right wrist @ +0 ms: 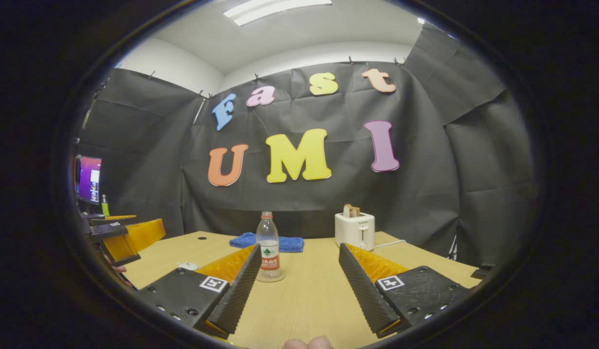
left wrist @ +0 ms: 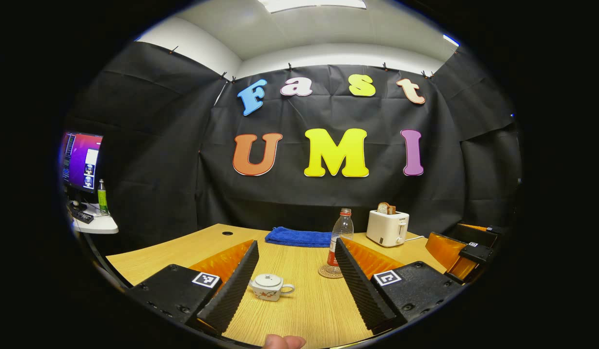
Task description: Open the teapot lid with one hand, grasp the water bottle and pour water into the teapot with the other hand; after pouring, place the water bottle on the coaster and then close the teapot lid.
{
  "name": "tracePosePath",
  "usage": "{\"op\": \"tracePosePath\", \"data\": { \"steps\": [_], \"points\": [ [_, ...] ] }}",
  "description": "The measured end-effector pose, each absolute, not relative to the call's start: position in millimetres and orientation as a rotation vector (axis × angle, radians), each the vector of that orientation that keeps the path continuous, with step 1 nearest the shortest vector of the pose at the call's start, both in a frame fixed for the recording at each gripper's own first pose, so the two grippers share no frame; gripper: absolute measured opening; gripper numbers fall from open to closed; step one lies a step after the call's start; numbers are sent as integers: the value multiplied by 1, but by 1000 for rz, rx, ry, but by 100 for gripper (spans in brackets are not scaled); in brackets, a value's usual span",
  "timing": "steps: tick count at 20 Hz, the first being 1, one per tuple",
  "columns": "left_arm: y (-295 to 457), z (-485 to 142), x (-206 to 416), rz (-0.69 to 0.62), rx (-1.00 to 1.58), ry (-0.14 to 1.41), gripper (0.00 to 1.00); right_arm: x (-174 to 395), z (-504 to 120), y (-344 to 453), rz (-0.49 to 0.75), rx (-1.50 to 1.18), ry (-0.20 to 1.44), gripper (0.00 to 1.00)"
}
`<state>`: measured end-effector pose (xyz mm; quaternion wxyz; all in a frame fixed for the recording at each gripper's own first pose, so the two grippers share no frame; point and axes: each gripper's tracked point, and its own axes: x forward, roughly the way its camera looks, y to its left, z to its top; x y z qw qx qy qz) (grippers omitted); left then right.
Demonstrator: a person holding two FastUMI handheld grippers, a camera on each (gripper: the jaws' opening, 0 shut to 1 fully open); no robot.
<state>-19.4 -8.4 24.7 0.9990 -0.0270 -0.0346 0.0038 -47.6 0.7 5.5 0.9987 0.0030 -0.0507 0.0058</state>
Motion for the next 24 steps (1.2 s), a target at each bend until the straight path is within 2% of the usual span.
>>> {"op": "tracePosePath", "data": {
  "steps": [15,16,19,21,22,23,24],
  "points": [
    [-7,25,-19,12,-50,-67,99,-44,0,-3,10,17,-88,92],
    [-7,24,-19,13,-49,-67,99,-44,-1,-3,11,17,-86,96],
    [-5,24,-21,17,-47,-64,99,-43,-2,0,15,21,-81,96],
    [-3,25,-19,20,-48,-67,99,-44,-3,1,17,20,-80,92],
    [-3,25,-19,20,-48,-67,99,-44,-3,1,19,19,-80,96],
    [-3,25,-20,21,-49,-67,99,-44,-3,1,20,18,-80,92],
    [-3,25,-21,21,-49,-68,99,-43,-3,1,21,18,-80,96]
  ]
}}
